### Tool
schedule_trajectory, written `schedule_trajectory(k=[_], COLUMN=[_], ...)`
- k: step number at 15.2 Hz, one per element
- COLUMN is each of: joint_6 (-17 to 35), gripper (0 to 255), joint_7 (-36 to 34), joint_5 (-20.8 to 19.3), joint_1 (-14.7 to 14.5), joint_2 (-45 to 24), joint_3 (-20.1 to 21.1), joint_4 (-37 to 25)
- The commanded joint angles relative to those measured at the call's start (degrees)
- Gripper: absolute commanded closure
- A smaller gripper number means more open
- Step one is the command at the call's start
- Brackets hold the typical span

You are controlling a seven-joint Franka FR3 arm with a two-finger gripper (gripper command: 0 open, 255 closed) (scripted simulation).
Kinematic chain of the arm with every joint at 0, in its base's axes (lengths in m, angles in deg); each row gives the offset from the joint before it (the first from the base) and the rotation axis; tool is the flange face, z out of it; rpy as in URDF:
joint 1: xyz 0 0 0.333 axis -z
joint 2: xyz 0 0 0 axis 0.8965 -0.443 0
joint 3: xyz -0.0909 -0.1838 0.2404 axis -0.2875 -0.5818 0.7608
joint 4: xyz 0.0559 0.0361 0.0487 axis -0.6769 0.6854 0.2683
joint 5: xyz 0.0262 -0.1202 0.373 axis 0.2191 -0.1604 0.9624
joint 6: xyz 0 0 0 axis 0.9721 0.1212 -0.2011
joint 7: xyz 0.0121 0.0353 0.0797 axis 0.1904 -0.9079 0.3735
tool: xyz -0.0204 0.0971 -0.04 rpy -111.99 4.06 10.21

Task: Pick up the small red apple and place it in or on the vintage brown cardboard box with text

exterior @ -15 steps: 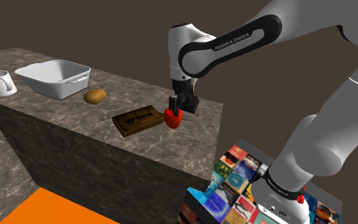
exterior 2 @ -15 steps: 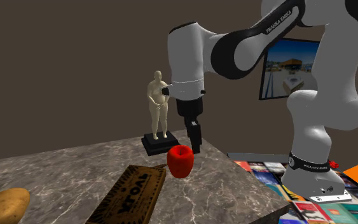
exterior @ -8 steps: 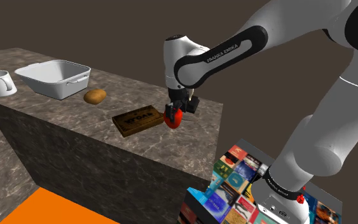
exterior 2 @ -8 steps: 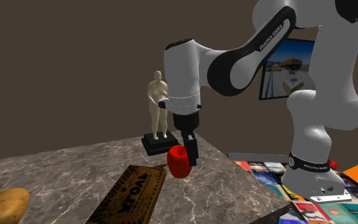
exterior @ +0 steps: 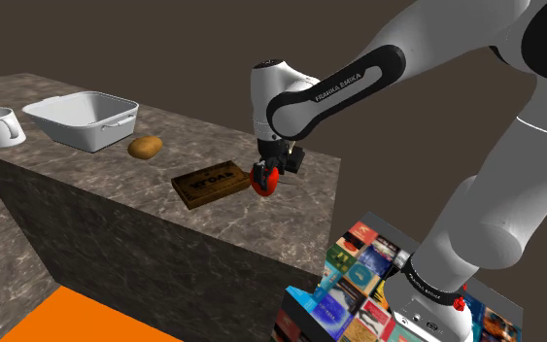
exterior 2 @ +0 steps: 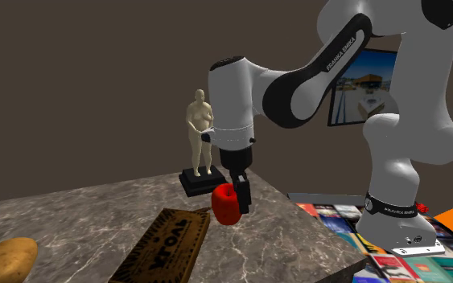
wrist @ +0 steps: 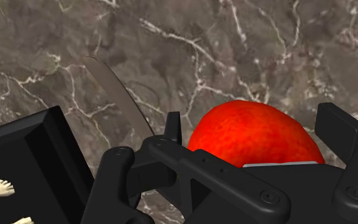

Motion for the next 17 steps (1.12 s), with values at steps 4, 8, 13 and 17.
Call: schedule_trajectory(k=[4,8,13,17], joint_6=[0.0,0.0,-1.5,-4.5], gripper=[255,255,255,255], joint_7=[0.0,0.0,0.4,1.0], joint_5=[0.0,0.0,0.3,0.9], joint_1=[0.0,0.0,0.0,0.0], joint_2=[0.0,0.0,0.9,2.7], joint_3=[0.0,0.0,0.0,0.0], joint_4=[0.0,0.0,-0.6,-2.0])
